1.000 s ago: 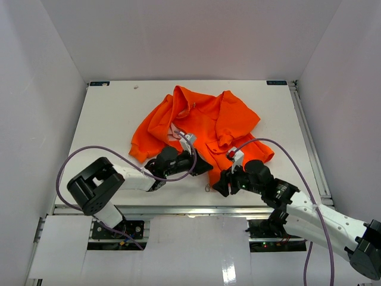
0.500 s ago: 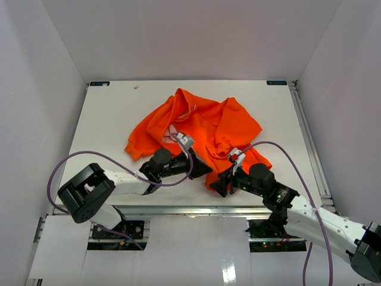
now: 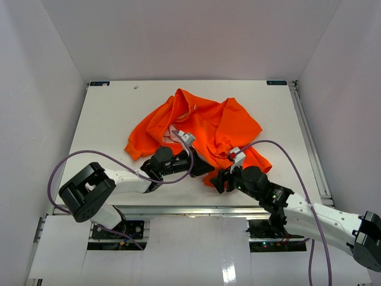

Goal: Zip up the jacket

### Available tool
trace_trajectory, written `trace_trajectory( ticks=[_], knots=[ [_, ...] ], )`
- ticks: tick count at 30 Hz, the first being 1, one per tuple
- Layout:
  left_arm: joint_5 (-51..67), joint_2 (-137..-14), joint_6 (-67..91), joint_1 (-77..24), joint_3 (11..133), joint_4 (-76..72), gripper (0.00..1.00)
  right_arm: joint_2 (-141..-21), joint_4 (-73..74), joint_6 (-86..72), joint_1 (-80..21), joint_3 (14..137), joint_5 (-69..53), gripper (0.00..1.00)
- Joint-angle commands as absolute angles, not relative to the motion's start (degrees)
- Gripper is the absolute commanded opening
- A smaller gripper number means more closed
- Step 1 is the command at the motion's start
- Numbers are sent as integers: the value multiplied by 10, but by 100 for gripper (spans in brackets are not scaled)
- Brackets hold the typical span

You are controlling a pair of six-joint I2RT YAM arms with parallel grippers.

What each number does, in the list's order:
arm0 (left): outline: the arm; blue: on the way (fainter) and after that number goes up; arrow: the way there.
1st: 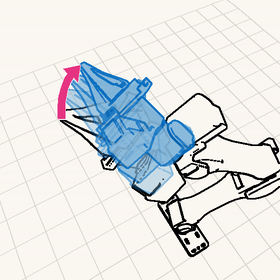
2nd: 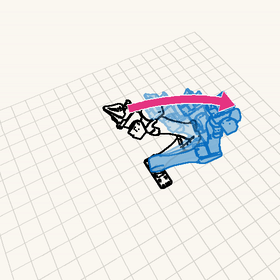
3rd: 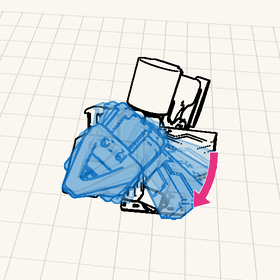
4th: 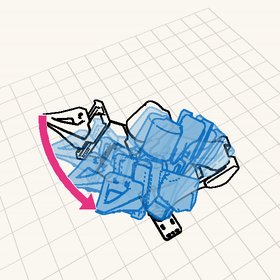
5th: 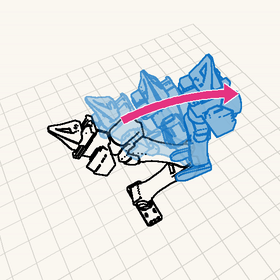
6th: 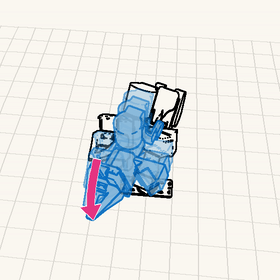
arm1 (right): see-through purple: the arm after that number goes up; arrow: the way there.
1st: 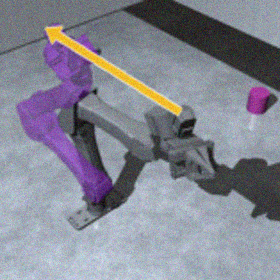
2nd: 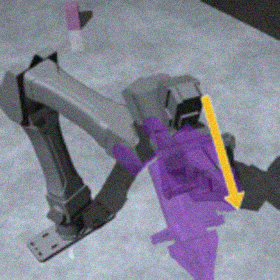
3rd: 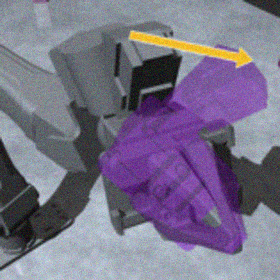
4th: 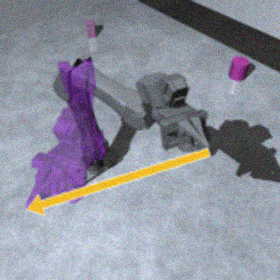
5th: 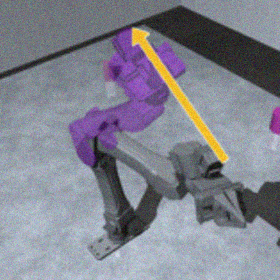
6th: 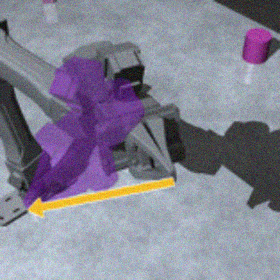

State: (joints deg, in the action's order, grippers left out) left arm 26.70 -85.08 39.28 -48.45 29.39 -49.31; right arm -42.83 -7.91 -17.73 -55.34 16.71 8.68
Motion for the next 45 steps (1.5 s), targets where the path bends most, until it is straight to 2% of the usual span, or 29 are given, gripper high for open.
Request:
trace_trajectory(
  ticks=[1, 7, 19, 25, 39, 45],
  knots=[
    [248, -845, 399, -485, 324, -460, 0, -412, -77, -212, -588, 197, 221, 64],
    [211, -843, 406, -484, 343, -409, 0, -399, -96, -242, -655, 204, 320, 61],
    [184, -833, 429, -479, 357, -378, 0, -497, -129, -254, -725, 208, 385, 66],
    [193, -834, 443, -479, 359, -381, 0, -538, -126, -276, -730, 212, 416, 64],
    [200, -830, 473, -479, 350, -394, 0, -609, -217, -256, -730, 184, 372, 64],
    [191, -823, 478, -478, 346, -387, 0, -625, -226, -260, -729, 178, 380, 60]
  ],
)
